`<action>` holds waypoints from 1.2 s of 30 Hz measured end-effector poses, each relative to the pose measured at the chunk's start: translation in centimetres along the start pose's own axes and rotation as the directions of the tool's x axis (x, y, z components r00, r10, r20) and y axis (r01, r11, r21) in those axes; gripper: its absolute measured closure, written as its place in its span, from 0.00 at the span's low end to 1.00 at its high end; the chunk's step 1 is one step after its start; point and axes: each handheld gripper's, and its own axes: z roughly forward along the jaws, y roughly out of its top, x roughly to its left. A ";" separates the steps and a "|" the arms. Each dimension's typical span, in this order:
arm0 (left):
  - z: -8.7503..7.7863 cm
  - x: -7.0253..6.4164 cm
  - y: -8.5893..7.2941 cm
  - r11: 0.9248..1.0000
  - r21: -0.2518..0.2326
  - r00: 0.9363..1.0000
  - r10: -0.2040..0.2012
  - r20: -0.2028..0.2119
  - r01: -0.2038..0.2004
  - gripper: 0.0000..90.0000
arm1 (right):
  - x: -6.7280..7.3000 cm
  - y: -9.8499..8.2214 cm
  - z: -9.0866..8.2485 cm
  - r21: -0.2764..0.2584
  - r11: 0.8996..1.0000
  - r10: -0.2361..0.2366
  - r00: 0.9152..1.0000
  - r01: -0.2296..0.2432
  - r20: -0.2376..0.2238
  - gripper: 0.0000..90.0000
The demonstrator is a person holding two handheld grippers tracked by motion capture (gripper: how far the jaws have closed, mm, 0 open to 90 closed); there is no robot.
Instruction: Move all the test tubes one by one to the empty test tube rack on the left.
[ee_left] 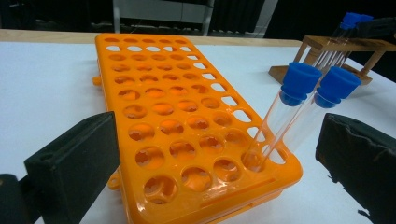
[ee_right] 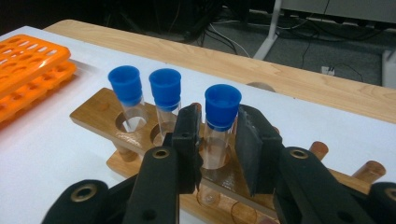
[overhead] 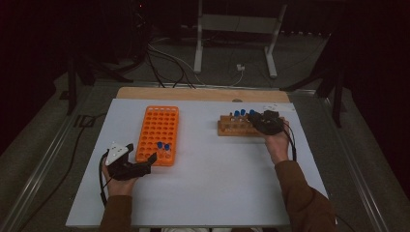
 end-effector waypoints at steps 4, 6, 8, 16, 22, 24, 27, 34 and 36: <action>0.0 0.0 0.0 1.000 -0.001 1.000 0.001 -0.001 -0.001 0.01 | 0.0 -0.2 0.5 0.008 1.000 0.006 1.000 -0.006 0.010 0.80; 0.0 0.0 0.0 1.000 -0.002 1.000 -0.001 0.001 0.001 0.01 | 0.0 -0.3 0.7 0.011 1.000 0.008 1.000 -0.009 0.011 0.82; 0.0 0.0 0.0 1.000 -0.001 1.000 -0.001 0.000 0.001 0.01 | 0.0 -0.3 0.8 0.006 1.000 0.012 1.000 -0.012 0.007 0.83; 0.0 0.0 0.0 1.000 0.004 1.000 0.000 -0.001 0.000 0.01 | 0.5 -0.5 0.9 -0.003 1.000 -0.001 1.000 0.001 -0.007 0.84; 0.0 0.0 0.0 1.000 0.007 1.000 0.000 -0.001 0.000 0.01 | 0.5 -0.6 1.0 -0.010 1.000 0.005 1.000 -0.005 0.001 0.84; 0.0 0.0 0.0 1.000 0.007 1.000 0.000 0.000 0.000 0.01 | 0.6 -0.6 1.0 -0.009 1.000 0.006 1.000 -0.006 0.006 0.85; 0.0 0.1 0.0 1.000 0.006 1.000 -0.001 0.001 0.001 0.01 | 0.6 -0.5 1.0 -0.006 1.000 0.007 1.000 -0.007 0.012 0.85; 0.1 0.1 -0.1 1.000 0.008 1.000 -0.003 0.001 0.003 0.01 | 0.4 -0.4 0.7 -0.020 1.000 0.020 1.000 -0.019 0.008 0.86; 0.1 0.1 -0.1 1.000 0.009 1.000 -0.003 0.002 0.002 0.01 | 0.4 -0.2 0.5 -0.029 0.999 0.019 1.000 -0.019 0.010 0.86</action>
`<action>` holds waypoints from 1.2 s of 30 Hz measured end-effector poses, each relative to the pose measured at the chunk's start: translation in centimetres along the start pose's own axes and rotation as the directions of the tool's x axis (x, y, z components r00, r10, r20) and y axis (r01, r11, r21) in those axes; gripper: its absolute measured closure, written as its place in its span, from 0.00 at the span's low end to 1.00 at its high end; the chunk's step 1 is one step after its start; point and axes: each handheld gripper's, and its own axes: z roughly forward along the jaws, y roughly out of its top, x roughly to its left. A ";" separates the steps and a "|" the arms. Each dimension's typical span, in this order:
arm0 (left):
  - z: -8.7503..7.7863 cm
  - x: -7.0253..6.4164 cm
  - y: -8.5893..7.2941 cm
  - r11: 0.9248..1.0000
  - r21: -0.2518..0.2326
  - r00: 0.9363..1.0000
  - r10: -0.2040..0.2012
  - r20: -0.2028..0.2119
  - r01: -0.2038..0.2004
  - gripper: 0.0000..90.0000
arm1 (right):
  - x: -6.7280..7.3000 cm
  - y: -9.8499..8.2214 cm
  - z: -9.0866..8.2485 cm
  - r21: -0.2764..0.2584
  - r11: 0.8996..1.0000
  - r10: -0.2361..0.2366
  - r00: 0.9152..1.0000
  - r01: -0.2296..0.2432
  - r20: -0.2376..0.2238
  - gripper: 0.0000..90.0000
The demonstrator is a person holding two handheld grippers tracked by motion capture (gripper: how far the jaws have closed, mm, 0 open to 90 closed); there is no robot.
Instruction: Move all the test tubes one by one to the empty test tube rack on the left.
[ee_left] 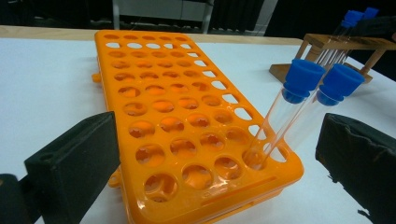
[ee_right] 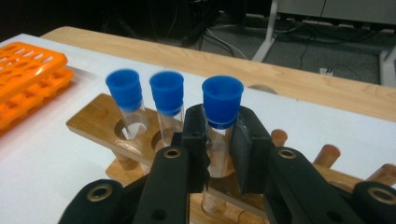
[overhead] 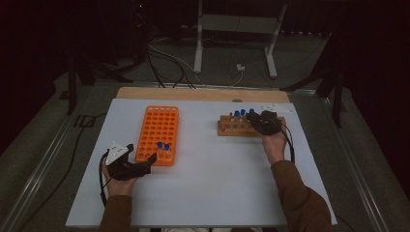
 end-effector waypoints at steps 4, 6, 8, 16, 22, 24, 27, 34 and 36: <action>0.1 -0.1 0.0 1.000 0.003 1.000 0.002 0.002 -0.002 0.01 | 0.0 0.4 -0.5 -0.013 1.000 -0.005 1.000 0.005 0.002 0.86; 0.1 -0.1 0.0 1.000 0.006 1.000 0.006 0.005 -0.006 0.01 | 0.0 0.6 -0.7 -0.018 1.000 -0.007 1.000 0.007 0.003 0.86; 0.1 -0.1 0.0 1.000 0.008 1.000 0.009 0.006 -0.009 0.01 | -0.1 0.7 -0.9 -0.023 1.000 -0.006 1.000 0.006 0.007 0.86; 0.3 -0.2 -0.1 1.000 0.013 1.000 0.013 0.009 -0.013 0.01 | -0.2 1.7 -1.8 -0.047 0.999 -0.013 1.000 0.013 0.006 0.86; 0.3 -0.2 -0.1 1.000 0.014 1.000 0.014 0.009 -0.014 0.01 | 0.1 2.8 -2.7 -0.068 0.997 -0.026 1.000 0.026 -0.001 0.86; 0.3 -0.1 -0.1 1.000 0.014 1.000 0.014 0.007 -0.014 0.01 | 0.1 3.1 -3.1 -0.072 0.997 -0.030 1.000 0.030 -0.006 0.86; 0.3 -0.2 -0.1 1.000 0.012 1.000 0.016 0.008 -0.016 0.01 | 0.3 3.7 -3.5 -0.083 0.996 -0.038 0.999 0.037 -0.010 0.86; 0.0 -0.3 0.1 1.000 -0.014 1.000 0.016 -0.003 -0.016 0.01 | 0.9 4.3 -4.4 -0.102 0.994 -0.053 0.998 0.050 -0.036 0.86; -0.1 -0.5 0.2 0.999 -0.030 1.000 0.012 -0.005 -0.012 0.01 | 1.1 4.3 -4.5 -0.101 0.994 -0.054 0.997 0.049 -0.050 0.86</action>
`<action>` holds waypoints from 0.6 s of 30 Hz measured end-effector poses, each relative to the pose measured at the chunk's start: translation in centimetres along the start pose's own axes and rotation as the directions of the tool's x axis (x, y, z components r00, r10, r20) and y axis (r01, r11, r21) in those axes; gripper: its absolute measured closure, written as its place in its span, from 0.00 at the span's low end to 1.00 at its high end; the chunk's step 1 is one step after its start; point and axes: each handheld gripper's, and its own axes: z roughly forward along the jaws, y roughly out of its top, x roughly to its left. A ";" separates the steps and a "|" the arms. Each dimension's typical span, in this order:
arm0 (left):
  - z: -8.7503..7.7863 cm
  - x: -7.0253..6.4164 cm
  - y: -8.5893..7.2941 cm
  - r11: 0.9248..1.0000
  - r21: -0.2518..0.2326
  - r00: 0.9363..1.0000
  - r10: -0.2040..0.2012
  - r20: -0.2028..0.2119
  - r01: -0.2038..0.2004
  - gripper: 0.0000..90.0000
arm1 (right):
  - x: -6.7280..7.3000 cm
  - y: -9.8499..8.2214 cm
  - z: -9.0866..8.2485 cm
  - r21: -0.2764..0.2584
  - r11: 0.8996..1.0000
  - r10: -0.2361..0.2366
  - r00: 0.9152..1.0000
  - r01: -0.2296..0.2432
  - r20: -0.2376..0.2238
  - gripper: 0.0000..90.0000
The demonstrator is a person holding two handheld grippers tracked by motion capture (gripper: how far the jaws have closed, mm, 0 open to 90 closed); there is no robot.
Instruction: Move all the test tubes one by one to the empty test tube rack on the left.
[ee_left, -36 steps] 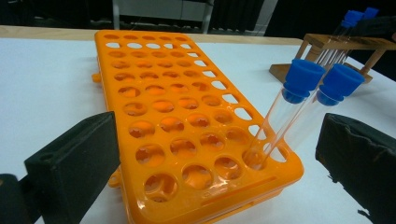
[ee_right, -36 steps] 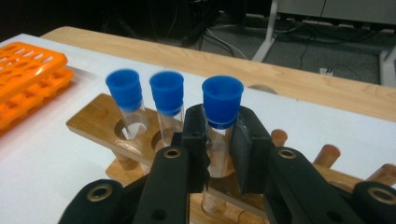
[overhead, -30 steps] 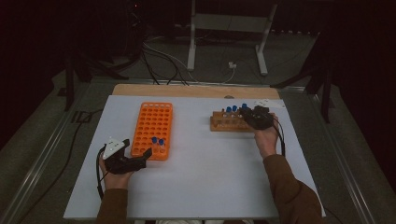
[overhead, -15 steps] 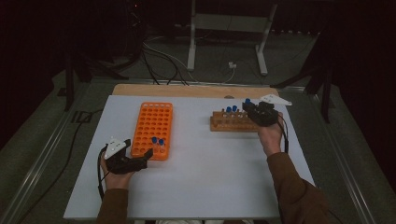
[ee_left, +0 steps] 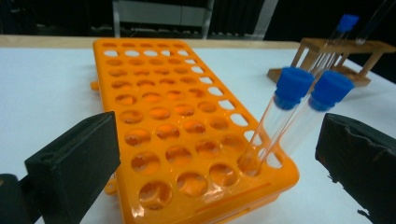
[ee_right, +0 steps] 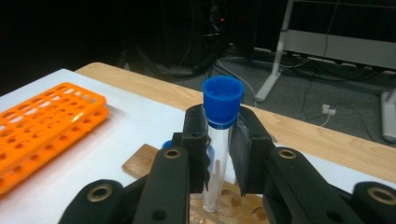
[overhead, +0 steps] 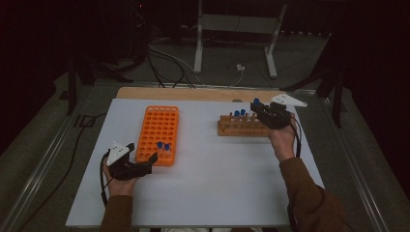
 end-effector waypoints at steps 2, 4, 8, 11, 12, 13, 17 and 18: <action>-0.1 -0.2 0.1 1.000 -0.016 1.000 -0.010 0.000 0.010 0.01 | 0.2 0.0 -0.1 0.003 1.000 0.001 1.000 -0.001 -0.012 0.86; -0.2 -0.5 0.4 1.000 -0.031 1.000 -0.003 -0.012 0.003 0.01 | 0.4 -0.1 -0.1 0.003 1.000 0.004 1.000 -0.004 -0.028 0.86; -0.9 -1.2 1.4 0.996 -0.082 0.999 0.018 -0.045 -0.022 0.01 | 0.9 -0.4 -0.3 0.011 1.000 0.013 0.998 -0.013 -0.064 0.85; -1.4 -2.1 2.5 0.992 -0.124 0.998 0.028 -0.060 -0.035 0.02 | 1.3 -0.5 -0.5 0.018 1.000 0.013 0.996 -0.012 -0.085 0.85; -1.5 -2.4 2.8 0.990 -0.133 0.997 0.038 -0.060 -0.046 0.02 | 1.5 -0.5 -0.5 0.018 1.000 0.015 0.996 -0.014 -0.092 0.85; -1.5 -2.8 3.0 0.989 -0.141 0.997 0.044 -0.057 -0.052 0.02 | 1.6 -0.5 -0.6 0.019 1.000 0.015 0.995 -0.013 -0.099 0.85; -1.1 -4.4 3.9 0.987 -0.137 0.996 0.085 -0.031 -0.088 0.02 | 2.5 -0.4 -0.8 0.029 1.000 0.004 0.992 0.000 -0.125 0.85; -0.9 -4.8 4.0 0.987 -0.133 0.996 0.090 -0.020 -0.091 0.02 | 2.7 -0.4 -0.8 0.032 0.999 0.000 0.991 0.004 -0.131 0.85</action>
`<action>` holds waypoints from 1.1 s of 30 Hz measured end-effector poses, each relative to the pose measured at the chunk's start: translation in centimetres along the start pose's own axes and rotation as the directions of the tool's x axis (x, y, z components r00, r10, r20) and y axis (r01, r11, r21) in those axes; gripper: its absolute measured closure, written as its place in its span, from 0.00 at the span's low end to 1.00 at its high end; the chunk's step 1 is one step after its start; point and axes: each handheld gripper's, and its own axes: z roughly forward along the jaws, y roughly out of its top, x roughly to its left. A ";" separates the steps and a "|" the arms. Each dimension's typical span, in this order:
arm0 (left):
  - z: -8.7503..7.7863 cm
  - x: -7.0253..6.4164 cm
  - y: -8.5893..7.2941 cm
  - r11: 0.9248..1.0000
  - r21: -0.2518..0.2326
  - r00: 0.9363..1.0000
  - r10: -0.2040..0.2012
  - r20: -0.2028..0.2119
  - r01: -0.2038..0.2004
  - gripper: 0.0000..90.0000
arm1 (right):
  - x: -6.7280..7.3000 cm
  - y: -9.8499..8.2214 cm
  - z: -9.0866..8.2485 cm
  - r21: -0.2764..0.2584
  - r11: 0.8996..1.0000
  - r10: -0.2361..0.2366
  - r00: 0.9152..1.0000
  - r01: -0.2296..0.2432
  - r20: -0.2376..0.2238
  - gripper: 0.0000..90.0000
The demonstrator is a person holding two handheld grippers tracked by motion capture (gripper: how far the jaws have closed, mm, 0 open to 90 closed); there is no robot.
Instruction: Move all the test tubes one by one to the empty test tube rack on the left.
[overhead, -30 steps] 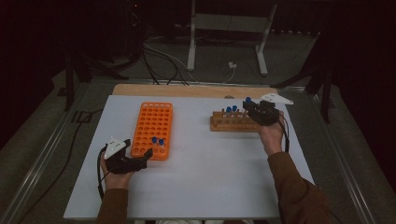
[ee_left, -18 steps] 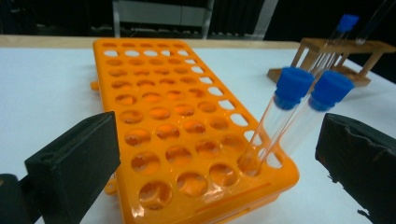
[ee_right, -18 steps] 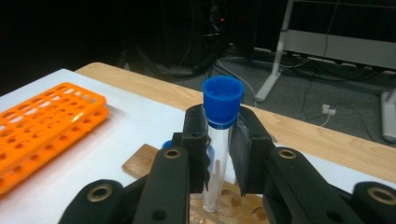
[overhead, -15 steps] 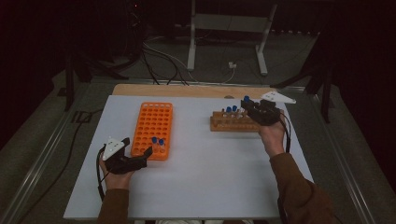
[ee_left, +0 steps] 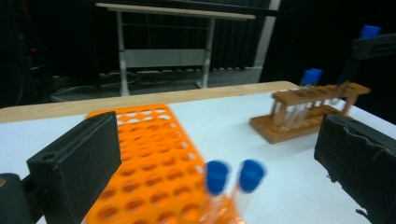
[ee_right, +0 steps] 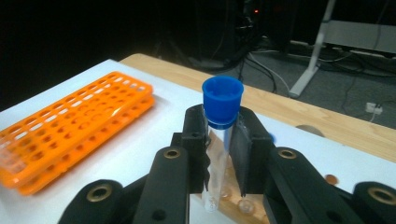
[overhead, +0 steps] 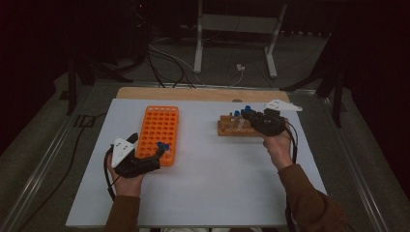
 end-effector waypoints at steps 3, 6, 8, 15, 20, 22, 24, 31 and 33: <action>0.8 -1.1 0.6 1.000 0.009 0.999 0.017 0.032 -0.018 0.02 | 0.8 0.0 0.2 0.010 1.000 -0.009 1.000 0.009 -0.020 0.85; 1.6 -2.3 1.2 0.999 0.007 0.998 0.040 0.041 -0.040 0.02 | 1.5 0.0 0.4 0.017 1.000 -0.014 0.999 0.014 -0.040 0.85; 2.0 -3.0 1.6 0.999 0.005 0.997 0.050 0.054 -0.050 0.01 | 2.0 0.0 0.5 0.021 1.000 -0.012 0.998 0.013 -0.056 0.85; 3.8 -5.6 2.4 0.996 0.028 0.990 0.080 0.118 -0.084 0.01 | 3.6 0.1 0.7 0.028 1.000 -0.005 0.994 0.008 -0.113 0.85; 5.3 -7.5 2.4 0.991 0.057 0.982 0.108 0.154 -0.118 0.01 | 4.8 0.2 0.9 0.049 0.998 -0.016 0.987 0.024 -0.160 0.85; 5.9 -8.2 2.3 0.989 0.068 0.979 0.118 0.168 -0.131 0.02 | 5.4 0.2 0.9 0.050 0.998 -0.023 0.984 0.032 -0.177 0.85; 6.4 -8.7 2.2 0.987 0.078 0.977 0.124 0.175 -0.139 0.04 | 5.9 0.3 0.9 0.052 0.998 -0.024 0.980 0.034 -0.196 0.85; 8.0 -9.9 1.8 0.982 0.115 0.969 0.122 0.215 -0.149 0.19 | 7.5 0.4 1.0 0.057 0.997 -0.043 0.967 0.059 -0.250 0.85; 8.3 -10.1 1.7 0.980 0.128 0.973 0.124 0.197 -0.151 0.24 | 7.9 0.4 1.0 0.056 0.996 -0.049 0.964 0.066 -0.260 0.85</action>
